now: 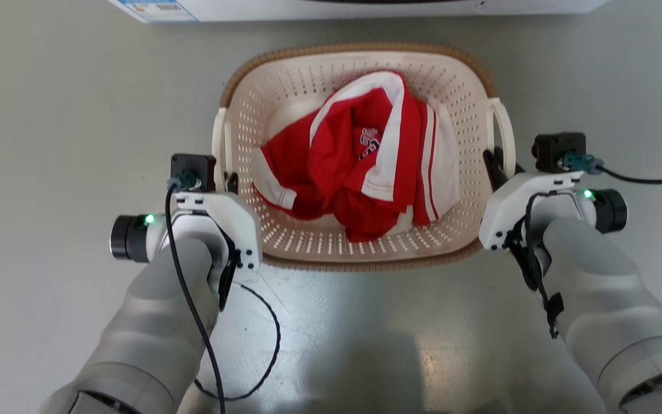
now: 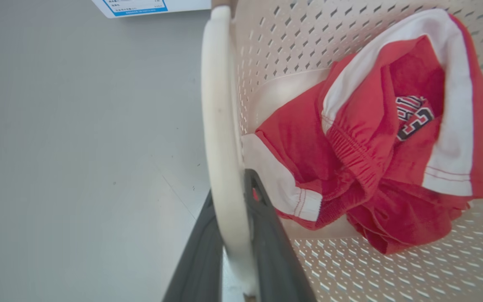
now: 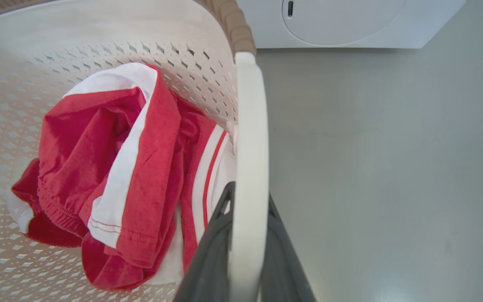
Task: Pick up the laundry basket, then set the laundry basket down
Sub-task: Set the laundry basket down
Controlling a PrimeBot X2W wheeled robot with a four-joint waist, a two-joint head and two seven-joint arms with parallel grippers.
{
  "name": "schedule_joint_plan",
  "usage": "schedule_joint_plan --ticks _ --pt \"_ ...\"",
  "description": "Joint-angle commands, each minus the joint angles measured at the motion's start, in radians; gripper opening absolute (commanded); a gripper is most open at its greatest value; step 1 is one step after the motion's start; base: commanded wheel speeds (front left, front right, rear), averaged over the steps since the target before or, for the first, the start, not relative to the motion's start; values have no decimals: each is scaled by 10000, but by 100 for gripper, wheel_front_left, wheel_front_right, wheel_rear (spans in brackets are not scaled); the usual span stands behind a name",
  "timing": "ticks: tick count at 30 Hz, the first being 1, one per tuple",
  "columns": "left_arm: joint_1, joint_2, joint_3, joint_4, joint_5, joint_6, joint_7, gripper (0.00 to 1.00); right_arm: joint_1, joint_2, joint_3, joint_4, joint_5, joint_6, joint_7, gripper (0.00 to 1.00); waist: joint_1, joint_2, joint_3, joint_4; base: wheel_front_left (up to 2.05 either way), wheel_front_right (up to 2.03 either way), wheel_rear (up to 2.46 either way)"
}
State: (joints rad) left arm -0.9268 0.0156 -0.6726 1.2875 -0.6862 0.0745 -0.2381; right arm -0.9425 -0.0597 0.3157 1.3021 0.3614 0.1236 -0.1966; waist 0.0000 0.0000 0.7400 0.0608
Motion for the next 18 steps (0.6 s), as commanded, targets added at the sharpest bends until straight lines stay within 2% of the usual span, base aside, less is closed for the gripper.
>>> schedule_joint_plan --ticks 1,18 --pt "-186 375 118 -9 58 170 -94 0 74 95 64 -114 -172 71 -195 0 0 0 174 17 0 0 0" --pt "-678 368 -80 12 210 222 -215 0 -271 95 -262 -113 -553 71 -372 0 0 0 813 64 0 0 0"
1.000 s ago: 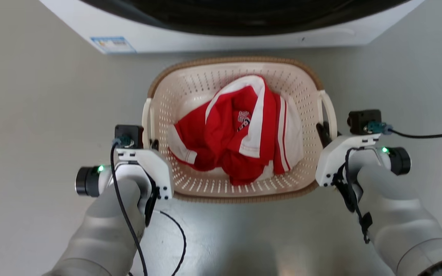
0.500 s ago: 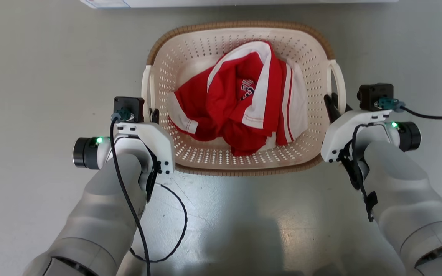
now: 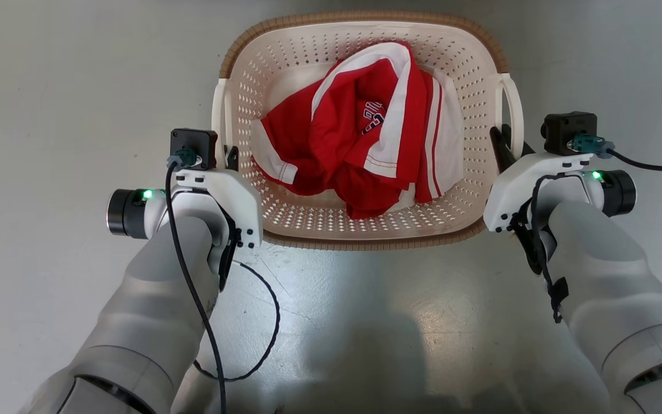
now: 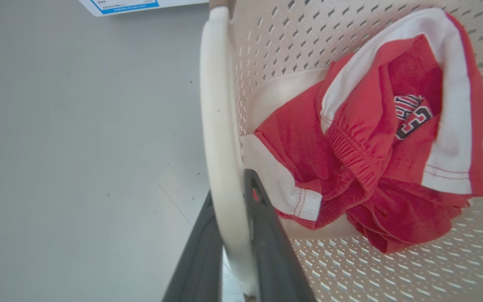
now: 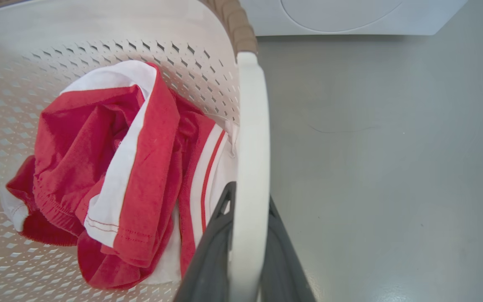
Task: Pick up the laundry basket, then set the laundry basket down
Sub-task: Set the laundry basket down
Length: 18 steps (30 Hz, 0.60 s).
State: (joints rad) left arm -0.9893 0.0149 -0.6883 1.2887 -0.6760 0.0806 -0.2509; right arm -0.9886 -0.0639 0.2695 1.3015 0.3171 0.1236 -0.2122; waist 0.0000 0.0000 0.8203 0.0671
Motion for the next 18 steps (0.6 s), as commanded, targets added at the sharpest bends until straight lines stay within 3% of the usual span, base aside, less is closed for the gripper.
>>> schedule_joint_plan --ticks 1,14,17,18 --pt "-58 375 70 1 109 164 -88 0 187 137 216 -108 -97 71 -221 0 0 0 30 1 0 0 0" --pt "-175 369 10 11 57 189 -102 0 94 137 262 -108 -101 71 -273 0 0 0 255 -17 0 0 0" --pt "-149 367 12 13 19 198 -103 0 116 137 237 -107 -115 71 -291 15 0 0 234 -15 0 0 0" --pt "-140 366 10 14 8 202 -103 9 122 137 234 -107 -119 71 -297 18 0 0 228 -16 0 0 0"
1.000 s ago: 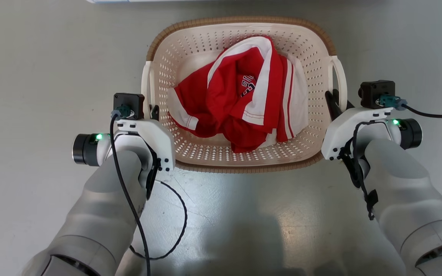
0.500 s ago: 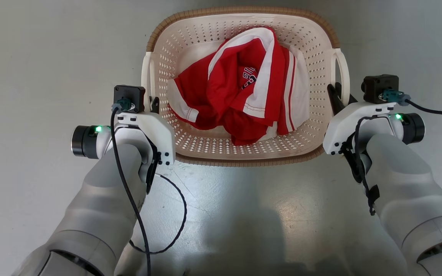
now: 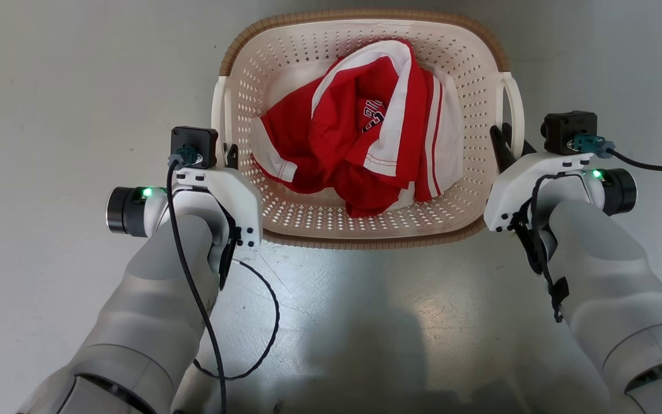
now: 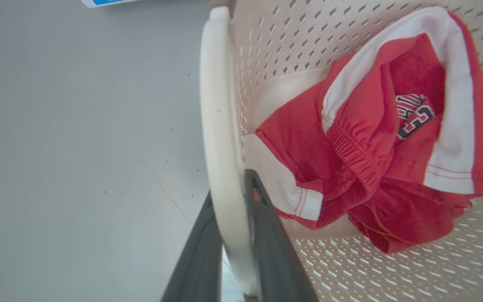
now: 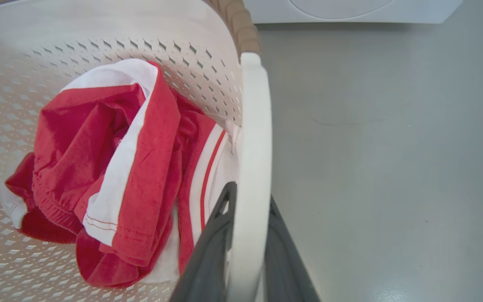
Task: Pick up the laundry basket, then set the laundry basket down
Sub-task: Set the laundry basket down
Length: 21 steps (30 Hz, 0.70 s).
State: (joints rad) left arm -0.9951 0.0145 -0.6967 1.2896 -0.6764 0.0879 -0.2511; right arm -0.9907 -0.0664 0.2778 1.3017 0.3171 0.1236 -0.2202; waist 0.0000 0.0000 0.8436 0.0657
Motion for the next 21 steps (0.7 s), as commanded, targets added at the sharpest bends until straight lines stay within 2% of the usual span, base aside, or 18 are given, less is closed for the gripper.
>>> schedule_joint_plan --ticks 1,3,4,5,6,8,21 --pt "-76 370 94 5 0 135 -101 16 145 162 151 -109 -120 71 -222 24 0 0 -8 -1 0 0 0" --pt "-59 369 106 6 -41 143 -102 25 136 162 161 -109 -122 71 -239 42 0 0 -13 1 0 0 0" --pt "-50 369 113 6 -63 151 -102 29 127 162 160 -109 -129 71 -252 57 0 0 -14 1 0 0 0" --pt "-41 369 114 7 -80 156 -102 35 121 162 159 -109 -139 71 -263 95 0 0 -15 2 0 0 0" --pt "-35 368 114 7 -95 163 -101 47 110 162 162 -109 -151 71 -277 100 0 0 -18 4 0 0 0" --pt "-7 368 127 8 -144 208 -101 100 102 162 155 -109 -200 71 -314 100 0 0 -41 8 0 0 0" --pt "186 452 218 -20 -286 253 -104 100 178 162 -65 -109 -362 71 -401 100 0 0 -481 -61 0 0 0"
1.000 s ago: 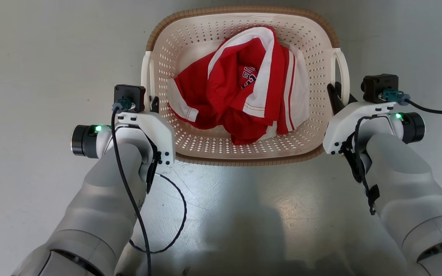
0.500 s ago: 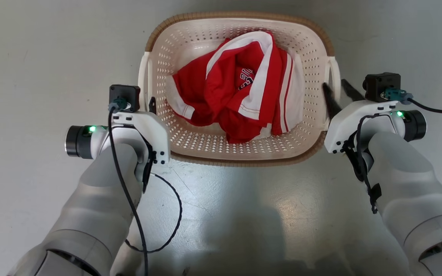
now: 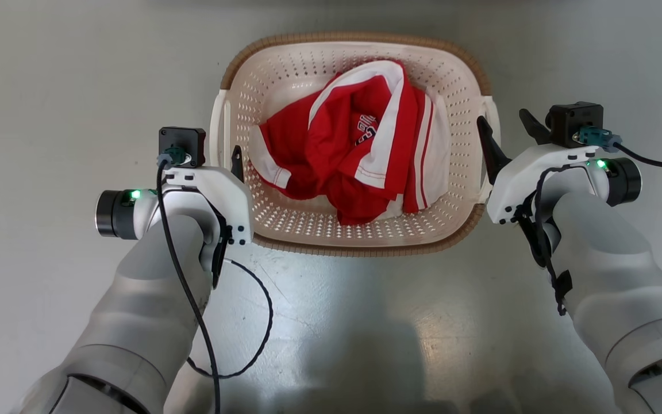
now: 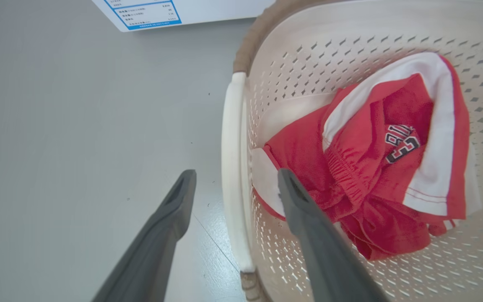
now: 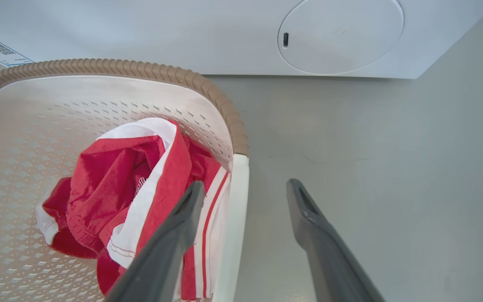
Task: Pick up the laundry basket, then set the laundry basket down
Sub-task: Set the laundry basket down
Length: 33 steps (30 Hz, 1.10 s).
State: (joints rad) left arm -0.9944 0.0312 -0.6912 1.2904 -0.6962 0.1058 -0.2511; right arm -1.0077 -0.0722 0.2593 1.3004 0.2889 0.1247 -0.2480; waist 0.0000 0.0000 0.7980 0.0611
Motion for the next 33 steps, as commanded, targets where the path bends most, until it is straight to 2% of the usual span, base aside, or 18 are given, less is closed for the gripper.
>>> schedule_joint_plan --ticks 1,8,14,24,33 --pt "194 306 183 -95 -74 83 -105 100 355 220 103 -97 -88 60 -127 100 0 0 -88 -26 0 0 0" --pt "531 582 531 -1324 274 189 -105 100 680 220 -248 -758 -280 60 -135 100 0 0 -668 -139 0 0 0" --pt "1315 870 1190 -2843 964 354 -106 100 1445 220 -843 -1874 -534 60 -136 100 0 0 -1454 -214 0 0 0" --pt "3486 1102 2920 -5474 2425 551 -106 100 3224 220 -1465 -3963 -282 60 -137 100 0 0 -3282 -392 0 0 0" --pt "5701 909 4159 -7648 3592 503 -106 100 4763 220 -1421 -5442 -292 60 -137 100 0 0 -4843 -565 0 0 0"
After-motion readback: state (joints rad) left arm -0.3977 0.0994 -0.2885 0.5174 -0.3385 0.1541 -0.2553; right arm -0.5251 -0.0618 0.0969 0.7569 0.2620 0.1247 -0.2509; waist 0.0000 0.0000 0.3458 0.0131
